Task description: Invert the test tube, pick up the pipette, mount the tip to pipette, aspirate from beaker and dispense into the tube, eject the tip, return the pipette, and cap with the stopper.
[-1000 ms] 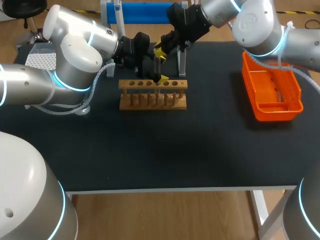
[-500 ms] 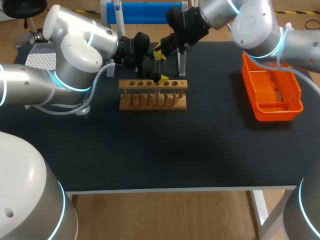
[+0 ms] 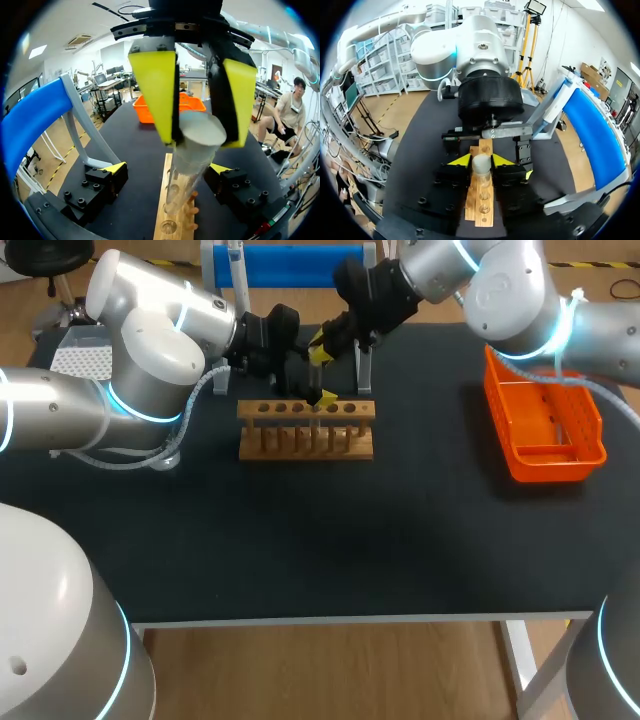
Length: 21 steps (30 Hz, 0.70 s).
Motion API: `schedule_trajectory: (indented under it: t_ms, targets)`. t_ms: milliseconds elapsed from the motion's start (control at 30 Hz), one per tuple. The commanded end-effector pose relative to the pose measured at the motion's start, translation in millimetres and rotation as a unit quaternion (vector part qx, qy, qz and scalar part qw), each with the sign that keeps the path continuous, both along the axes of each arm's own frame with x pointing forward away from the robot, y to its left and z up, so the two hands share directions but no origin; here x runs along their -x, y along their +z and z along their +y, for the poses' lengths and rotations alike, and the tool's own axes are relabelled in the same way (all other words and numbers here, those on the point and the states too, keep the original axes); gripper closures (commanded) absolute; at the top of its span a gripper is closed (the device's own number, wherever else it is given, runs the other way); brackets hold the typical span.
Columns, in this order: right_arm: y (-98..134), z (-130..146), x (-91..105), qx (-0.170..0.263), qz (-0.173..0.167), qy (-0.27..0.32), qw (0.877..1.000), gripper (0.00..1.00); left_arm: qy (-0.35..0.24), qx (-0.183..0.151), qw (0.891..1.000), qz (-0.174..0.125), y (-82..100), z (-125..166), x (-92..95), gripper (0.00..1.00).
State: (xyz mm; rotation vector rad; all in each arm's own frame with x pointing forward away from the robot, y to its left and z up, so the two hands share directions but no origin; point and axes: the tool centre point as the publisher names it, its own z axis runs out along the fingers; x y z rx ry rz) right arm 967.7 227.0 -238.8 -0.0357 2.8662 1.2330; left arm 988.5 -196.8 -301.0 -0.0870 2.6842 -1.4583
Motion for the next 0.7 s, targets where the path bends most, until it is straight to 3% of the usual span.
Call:
schedule_trajectory:
  t_ms: [33, 433, 500, 533, 567, 600, 633, 700]
  targets:
    - [-4, -5, 2.2, -0.01, 0.001, -0.003, 1.0, 0.0, -0.002, -0.001, 1.0, 0.002, 0.2, 0, -1.4, 0.0]
    - [8, -37, 2.3, -0.123, -0.032, -0.008, 0.992, 0.0, -0.002, -0.001, 1.0, 0.002, 0.2, 0, -1.4, 0.0]
    - [12, -40, 2.9, -0.144, -0.039, -0.005, 0.989, 0.07, -0.002, -0.001, 1.0, 0.002, 0.2, 0, -1.4, 0.0]
    - [15, -41, 3.5, -0.157, -0.042, -0.002, 0.987, 0.45, -0.002, -0.001, 1.0, 0.002, 0.2, 0, -1.4, 0.0]
    - [17, -42, 4.0, -0.167, -0.047, 0.001, 0.985, 0.61, -0.002, -0.001, 1.0, 0.002, 0.2, 0, -1.4, 0.0]
    - [19, -42, 4.6, -0.178, -0.048, 0.004, 0.983, 0.86, -0.002, -0.001, 1.0, 0.002, 0.2, 0, -1.4, 0.0]
    - [21, -43, 5.5, -0.187, -0.048, 0.007, 0.981, 1.0, -0.002, -0.001, 1.0, 0.002, 0.2, 0, -1.4, 0.0]
    - [25, -42, 6.9, -0.201, -0.049, 0.013, 0.978, 1.0, -0.002, -0.001, 1.0, 0.002, 0.2, 0, -1.4, 0.0]
